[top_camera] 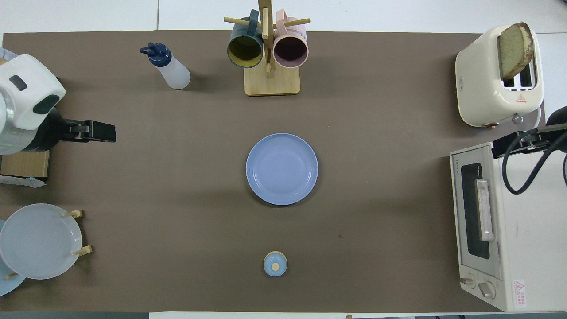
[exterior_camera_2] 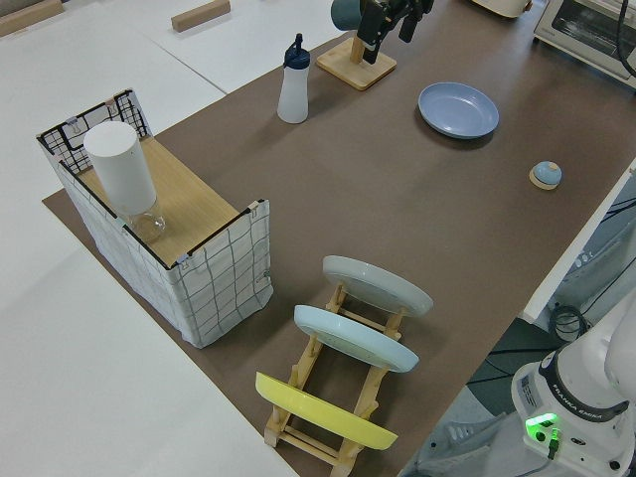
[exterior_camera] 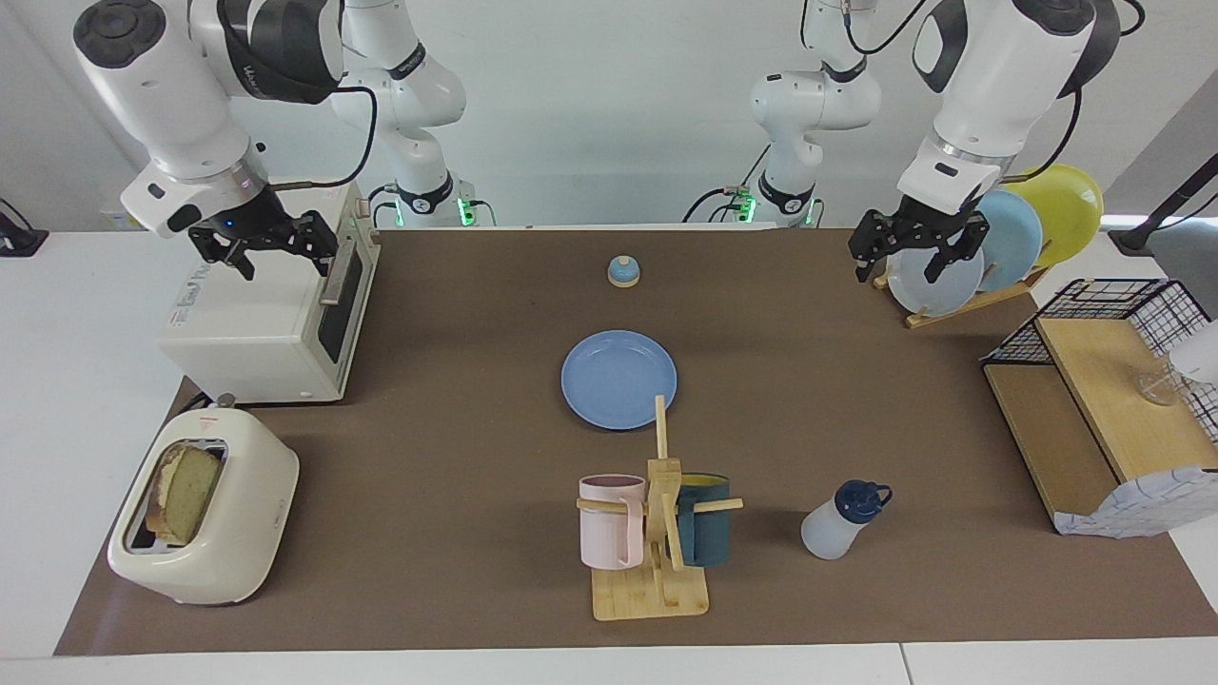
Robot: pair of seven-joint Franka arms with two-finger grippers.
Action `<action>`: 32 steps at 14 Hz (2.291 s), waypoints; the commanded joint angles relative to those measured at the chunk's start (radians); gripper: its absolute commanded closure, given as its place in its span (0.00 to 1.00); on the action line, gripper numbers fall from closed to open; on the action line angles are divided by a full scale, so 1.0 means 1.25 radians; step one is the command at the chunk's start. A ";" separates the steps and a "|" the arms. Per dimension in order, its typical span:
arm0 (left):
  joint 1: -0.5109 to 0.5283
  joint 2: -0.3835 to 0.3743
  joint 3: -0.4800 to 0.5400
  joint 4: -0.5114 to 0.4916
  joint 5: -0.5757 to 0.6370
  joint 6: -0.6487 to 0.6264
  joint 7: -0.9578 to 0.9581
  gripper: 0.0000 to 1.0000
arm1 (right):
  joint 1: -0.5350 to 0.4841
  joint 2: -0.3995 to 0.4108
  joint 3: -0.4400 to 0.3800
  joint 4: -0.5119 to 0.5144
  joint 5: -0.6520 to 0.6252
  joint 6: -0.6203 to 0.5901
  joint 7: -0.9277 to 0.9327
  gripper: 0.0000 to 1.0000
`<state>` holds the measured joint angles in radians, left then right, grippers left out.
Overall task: Put bread on plate and add seasoning
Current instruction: 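Move the left gripper out toward the blue-capped squeeze bottle, then grasp the blue-capped squeeze bottle with the left gripper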
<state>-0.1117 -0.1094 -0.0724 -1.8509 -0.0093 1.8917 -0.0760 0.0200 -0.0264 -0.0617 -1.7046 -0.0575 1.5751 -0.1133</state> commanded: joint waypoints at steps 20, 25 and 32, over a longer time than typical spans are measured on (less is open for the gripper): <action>-0.126 0.312 0.023 -0.353 -0.105 1.119 -0.008 0.00 | -0.006 0.005 0.000 0.011 0.012 -0.011 -0.014 0.00; -0.454 0.415 0.343 -0.280 -0.187 1.139 -0.007 0.00 | -0.006 0.005 0.000 0.011 0.012 -0.011 -0.014 0.00; -0.582 0.494 0.480 -0.206 -0.248 1.103 -0.006 0.00 | -0.006 0.005 0.000 0.011 0.012 -0.011 -0.014 0.00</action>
<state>-0.8249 0.4735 0.4901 -2.1529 -0.3037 3.2842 -0.0802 0.0200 -0.0264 -0.0617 -1.7045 -0.0575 1.5751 -0.1133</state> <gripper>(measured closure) 0.000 0.000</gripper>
